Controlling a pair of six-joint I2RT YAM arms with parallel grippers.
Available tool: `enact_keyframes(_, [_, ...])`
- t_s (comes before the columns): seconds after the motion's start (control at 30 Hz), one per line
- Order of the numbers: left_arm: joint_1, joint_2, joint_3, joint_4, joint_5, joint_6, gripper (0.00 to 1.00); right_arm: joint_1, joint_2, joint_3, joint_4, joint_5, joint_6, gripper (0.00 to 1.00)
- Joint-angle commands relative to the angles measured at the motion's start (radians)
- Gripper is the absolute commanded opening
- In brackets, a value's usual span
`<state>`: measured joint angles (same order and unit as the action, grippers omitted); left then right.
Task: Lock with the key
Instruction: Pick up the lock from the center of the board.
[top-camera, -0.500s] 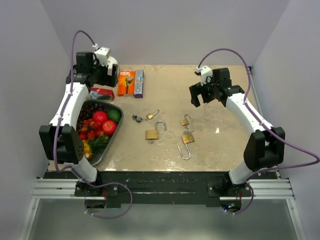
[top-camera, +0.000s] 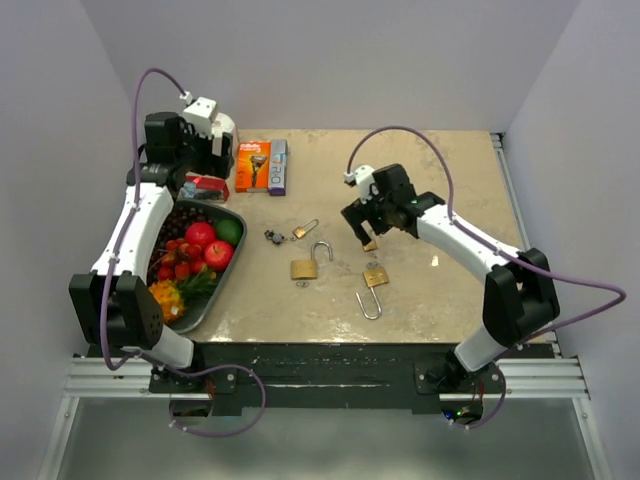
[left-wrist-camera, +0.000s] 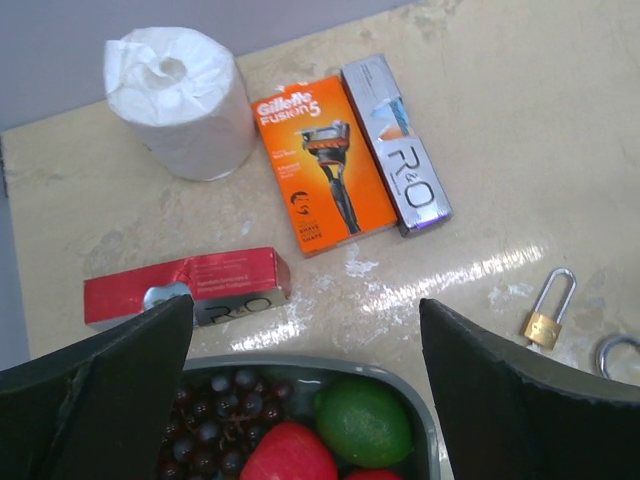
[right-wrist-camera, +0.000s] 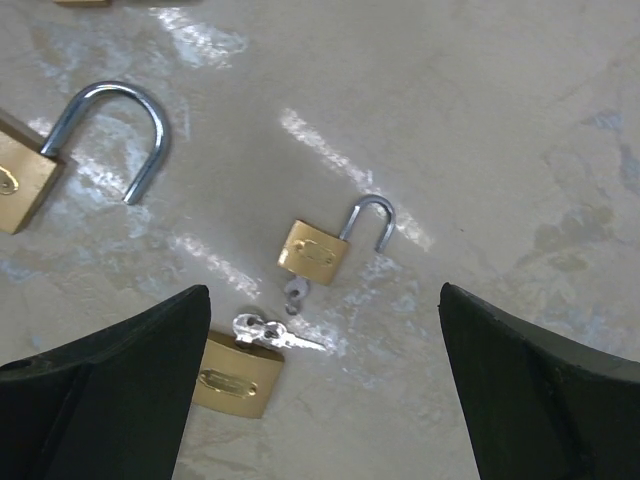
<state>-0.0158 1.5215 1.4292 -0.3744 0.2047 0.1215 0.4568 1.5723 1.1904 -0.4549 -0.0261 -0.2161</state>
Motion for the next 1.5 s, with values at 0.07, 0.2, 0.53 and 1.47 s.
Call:
enact_keyframes(0.07, [-0.059, 0.023, -0.055, -0.08, 0.193, 0.163, 0.99, 0.054, 0.115, 0.118, 0.002, 0.031, 0.038, 0.99])
enact_keyframes(0.2, [-0.203, 0.097, -0.081, -0.09, 0.156, 0.211, 0.97, 0.054, 0.152, 0.158, -0.034, 0.012, 0.047, 0.99])
enact_keyframes(0.53, [-0.43, 0.342, -0.004, -0.09, 0.075, 0.234, 0.72, 0.025, 0.137, 0.146, -0.068, 0.015, 0.078, 0.99])
enact_keyframes(1.47, [-0.498, 0.583, 0.085, -0.124, -0.067, 0.073, 0.42, -0.078, 0.112, 0.166, -0.088, -0.001, 0.087, 0.99])
